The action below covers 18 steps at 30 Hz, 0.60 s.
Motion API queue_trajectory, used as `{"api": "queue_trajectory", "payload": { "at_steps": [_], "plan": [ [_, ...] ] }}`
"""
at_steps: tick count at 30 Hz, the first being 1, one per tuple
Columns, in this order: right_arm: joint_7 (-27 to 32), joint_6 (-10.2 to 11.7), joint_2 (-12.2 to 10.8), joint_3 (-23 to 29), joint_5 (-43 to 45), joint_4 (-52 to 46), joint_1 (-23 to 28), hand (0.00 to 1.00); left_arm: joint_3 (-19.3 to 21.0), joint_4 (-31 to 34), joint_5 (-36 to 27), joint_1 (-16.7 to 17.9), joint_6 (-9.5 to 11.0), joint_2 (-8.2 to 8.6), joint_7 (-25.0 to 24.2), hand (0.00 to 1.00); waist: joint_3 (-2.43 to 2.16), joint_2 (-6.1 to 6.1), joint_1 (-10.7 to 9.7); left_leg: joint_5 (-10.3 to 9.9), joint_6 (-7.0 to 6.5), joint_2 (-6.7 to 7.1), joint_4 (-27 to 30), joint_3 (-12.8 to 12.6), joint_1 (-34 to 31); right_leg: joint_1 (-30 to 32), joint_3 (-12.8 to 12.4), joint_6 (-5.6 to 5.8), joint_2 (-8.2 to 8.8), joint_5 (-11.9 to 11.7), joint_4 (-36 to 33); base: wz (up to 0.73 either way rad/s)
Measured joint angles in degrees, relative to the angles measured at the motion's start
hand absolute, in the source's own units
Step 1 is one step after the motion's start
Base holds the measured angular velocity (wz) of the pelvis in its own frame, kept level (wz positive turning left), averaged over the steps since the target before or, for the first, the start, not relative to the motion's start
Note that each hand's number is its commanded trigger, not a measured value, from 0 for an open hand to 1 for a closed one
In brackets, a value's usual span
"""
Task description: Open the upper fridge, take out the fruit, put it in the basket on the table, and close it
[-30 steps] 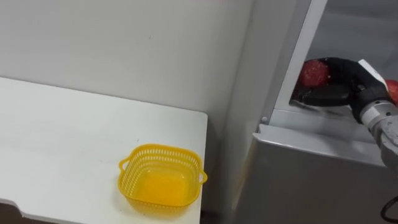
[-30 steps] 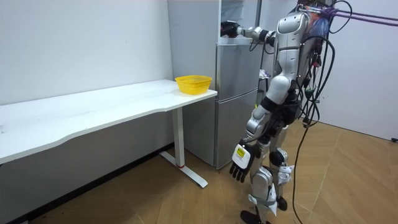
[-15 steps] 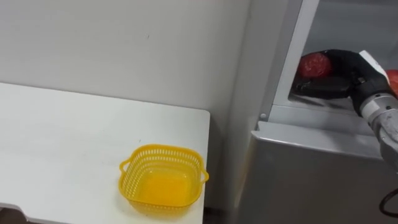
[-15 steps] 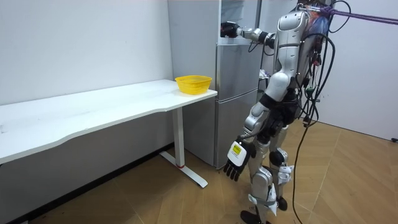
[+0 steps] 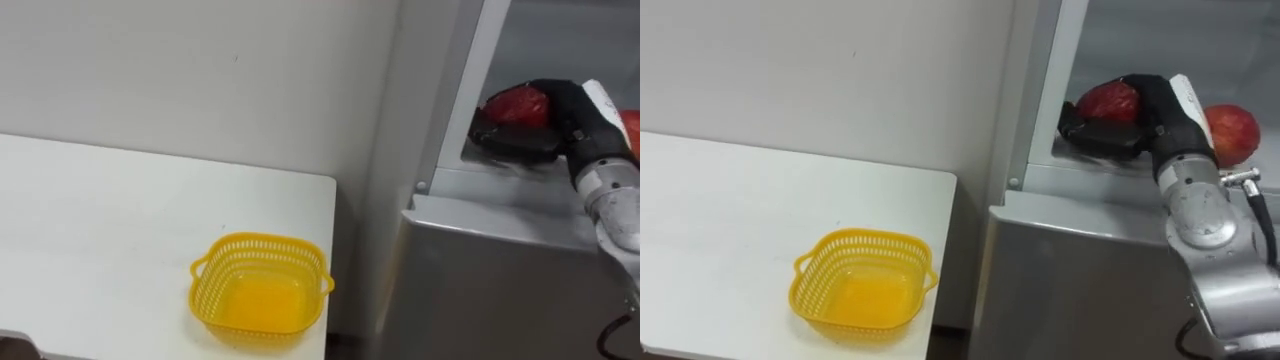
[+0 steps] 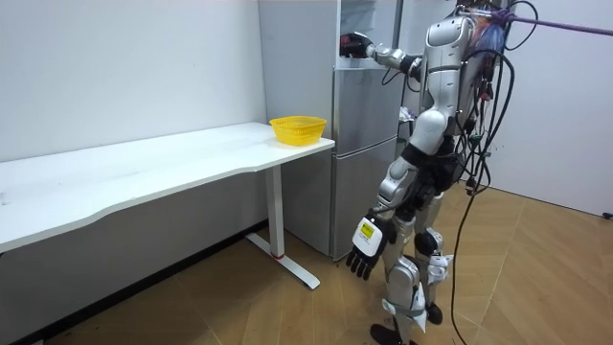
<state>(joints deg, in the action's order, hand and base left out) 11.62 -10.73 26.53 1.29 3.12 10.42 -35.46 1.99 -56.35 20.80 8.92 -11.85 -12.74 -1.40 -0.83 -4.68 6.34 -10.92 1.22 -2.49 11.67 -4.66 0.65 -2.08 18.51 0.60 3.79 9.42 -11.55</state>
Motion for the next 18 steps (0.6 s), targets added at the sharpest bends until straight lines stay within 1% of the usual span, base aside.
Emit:
{"api": "queue_trajectory", "payload": {
  "at_steps": [1,2,3,4,5,6,7,9,11,13,15,17,18],
  "plan": [
    [1.37,0.0,-1.05,0.14,0.88,-3.59,2.05,1.0,-0.03,-0.35,0.02,0.58,0.56,0.33,0.87,0.0,-0.03,0.67,0.07,0.01,-0.01,0.05,-0.02,-0.1,0.2,-0.02,-0.3,0.0,0.01,0.0,0.0,-0.06],
    [2.0,0.01,-1.83,0.11,1.1,-5.82,3.42,1.0,-0.11,-0.94,-0.05,0.65,0.96,0.48,1.36,0.0,-0.09,1.03,0.05,0.01,-0.01,0.06,-0.08,-0.13,0.44,-0.11,-0.48,0.0,0.0,0.0,0.01,-0.14],
    [2.81,0.09,-3.43,0.08,1.15,-10.11,5.83,1.0,-0.38,-2.17,-0.28,0.84,1.28,0.77,2.16,0.0,-0.04,1.74,0.01,0.01,-0.01,0.06,-0.4,-0.11,1.03,-0.38,-0.76,0.01,-0.04,0.01,0.02,-0.12],
    [3.26,0.81,-4.92,0.07,1.08,-13.35,8.11,1.0,-0.43,-3.35,-0.25,1.03,1.62,0.95,2.56,0.0,0.12,2.3,-0.26,0.01,-0.01,0.06,-0.45,-0.07,1.46,-0.83,-0.77,0.01,-0.06,0.01,0.19,-0.08],
    [3.36,1.32,-5.58,0.05,1.05,-14.57,9.17,1.0,-0.43,-3.71,-0.17,1.21,1.68,1.03,2.63,0.0,0.15,2.46,-0.4,0.01,-0.01,0.07,-0.49,-0.08,1.6,-1.03,-0.71,0.02,-0.05,0.01,0.27,0.0],
    [3.73,1.61,-6.72,-0.01,1.13,-16.94,10.8,1.0,-0.41,-3.93,0.04,1.68,2.03,1.27,3.1,0.0,0.25,2.69,-0.65,0.01,-0.01,0.07,-0.5,-0.12,1.64,-1.15,-0.61,0.03,-0.03,0.02,0.3,0.0],
    [4.1,1.8,-7.52,-0.01,1.58,-19.19,12.22,1.0,-0.39,-3.97,0.04,1.99,2.7,1.51,3.27,0.0,0.38,2.82,-0.69,0.01,-0.01,0.06,-0.5,-0.21,1.57,-1.11,-0.62,0.03,-0.01,0.02,0.3,0.0],
    [4.88,2.53,-8.52,-0.02,2.5,-21.79,13.7,1.0,-0.39,-3.97,0.03,2.82,3.7,1.78,3.28,0.0,0.43,2.73,-1.46,0.01,-0.01,0.08,-0.38,-0.22,1.36,-1.1,-0.37,0.03,0.08,0.02,0.28,0.06],
    [6.13,3.95,-8.59,-0.01,3.28,-24.55,14.88,1.0,-0.4,-3.98,0.0,3.48,4.26,2.17,3.28,0.0,0.53,2.58,-1.65,0.01,-0.05,0.14,-0.32,-0.2,1.02,-1.07,-0.28,0.05,0.17,0.03,0.22,0.05],
    [7.72,6.38,-8.6,0.02,3.57,-27.14,15.07,1.0,-0.4,-4.42,-0.07,4.13,4.84,2.67,3.25,0.0,0.7,2.38,-1.86,-0.07,-0.12,0.14,-0.25,-0.19,0.85,-1.1,-0.4,0.06,0.16,0.06,0.17,0.0],
    [8.98,8.09,-8.69,0.03,4.59,-29.01,15.14,1.0,-0.45,-4.57,-0.31,4.56,4.86,2.93,3.11,0.0,0.7,2.28,-2.2,-0.07,-0.12,0.13,-0.02,-0.18,0.82,-1.3,-0.77,0.04,0.01,0.05,0.66,0.02],
    [9.93,9.65,-9.27,-0.1,6.74,-31.35,15.27,1.0,-0.72,-4.56,-0.26,4.62,4.88,2.99,2.95,0.0,0.72,2.27,-2.41,-0.06,-0.12,0.12,0.06,-0.12,0.69,-1.27,-0.92,0.07,-0.06,0.07,0.82,0.02],
    [10.47,11.09,-9.5,-0.23,7.18,-32.51,15.43,1.0,-0.99,-4.56,-0.25,4.58,4.95,2.98,2.95,0.0,0.74,2.31,-2.4,-0.06,-0.12,0.12,0.06,-0.14,0.68,-1.25,-1.06,0.06,-0.12,0.06,0.8,0.0]
  ]
}}
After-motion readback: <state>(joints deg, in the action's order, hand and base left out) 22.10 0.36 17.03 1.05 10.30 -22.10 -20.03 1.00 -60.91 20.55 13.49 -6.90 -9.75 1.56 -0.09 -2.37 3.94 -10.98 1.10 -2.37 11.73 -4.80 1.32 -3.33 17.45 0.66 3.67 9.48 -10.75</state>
